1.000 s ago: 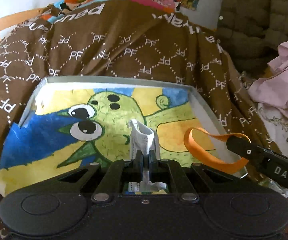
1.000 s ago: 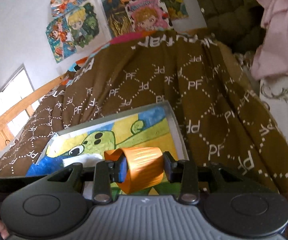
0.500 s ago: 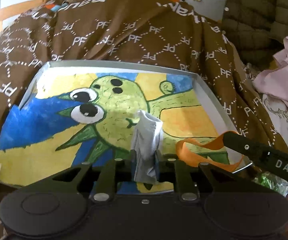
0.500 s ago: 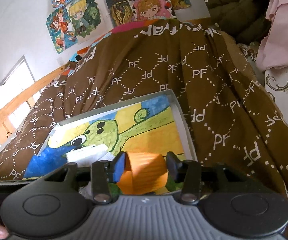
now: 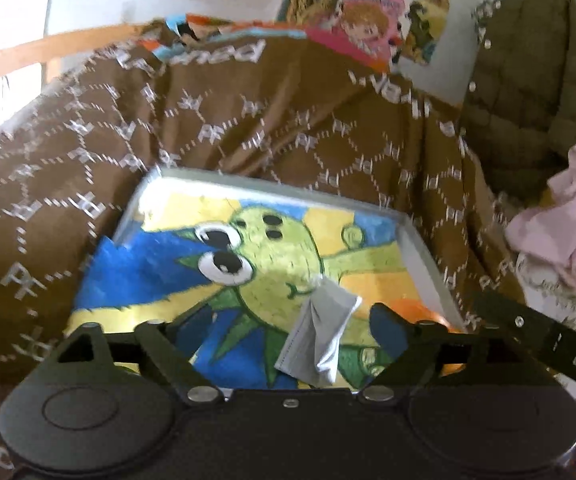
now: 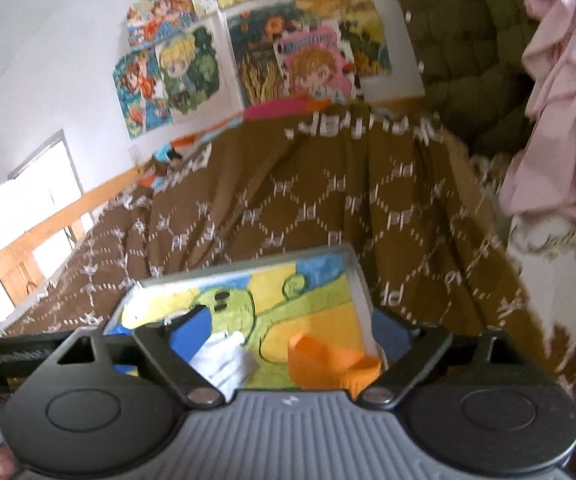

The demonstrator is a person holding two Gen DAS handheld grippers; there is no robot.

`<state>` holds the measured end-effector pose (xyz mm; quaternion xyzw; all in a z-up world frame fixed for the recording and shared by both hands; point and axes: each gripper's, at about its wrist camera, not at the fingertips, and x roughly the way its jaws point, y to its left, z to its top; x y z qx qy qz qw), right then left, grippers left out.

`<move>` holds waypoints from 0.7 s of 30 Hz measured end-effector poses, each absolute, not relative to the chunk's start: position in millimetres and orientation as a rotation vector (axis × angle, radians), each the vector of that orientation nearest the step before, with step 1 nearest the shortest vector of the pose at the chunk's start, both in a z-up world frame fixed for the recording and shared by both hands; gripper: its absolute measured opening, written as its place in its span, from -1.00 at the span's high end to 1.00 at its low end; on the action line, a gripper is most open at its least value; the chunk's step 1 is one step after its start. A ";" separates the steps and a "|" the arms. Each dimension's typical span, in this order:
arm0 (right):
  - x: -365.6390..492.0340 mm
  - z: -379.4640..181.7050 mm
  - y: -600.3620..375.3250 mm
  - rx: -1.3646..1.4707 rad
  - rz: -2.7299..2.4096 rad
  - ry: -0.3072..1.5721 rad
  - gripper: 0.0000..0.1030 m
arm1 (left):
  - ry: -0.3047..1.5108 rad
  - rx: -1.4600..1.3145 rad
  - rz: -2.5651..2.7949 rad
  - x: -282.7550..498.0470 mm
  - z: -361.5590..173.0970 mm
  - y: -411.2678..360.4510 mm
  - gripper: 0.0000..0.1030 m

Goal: Organize soft objects
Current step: 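Open the left tool over the tray while the right tool releases the orange item, then move both open tools back toward the pile of soft items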

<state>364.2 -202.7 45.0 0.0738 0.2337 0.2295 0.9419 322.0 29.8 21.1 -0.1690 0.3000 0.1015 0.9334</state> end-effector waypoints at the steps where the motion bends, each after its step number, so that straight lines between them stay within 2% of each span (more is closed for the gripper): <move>1: 358.4 50.7 -205.2 0.153 0.464 0.460 -0.85 | 0.600 -0.345 0.213 316.1 29.2 30.4 -0.80; 6: 328.6 75.7 -217.8 0.164 0.455 0.405 -0.96 | 0.533 -0.329 0.224 285.6 66.5 29.5 -0.93; 11: 286.8 97.1 -227.1 0.155 0.460 0.352 -0.99 | 0.483 -0.293 0.202 244.5 94.8 19.2 -0.94; 21: 198.5 105.9 -229.0 0.130 0.433 0.248 -0.99 | 0.410 -0.291 0.187 146.8 110.1 2.6 -0.98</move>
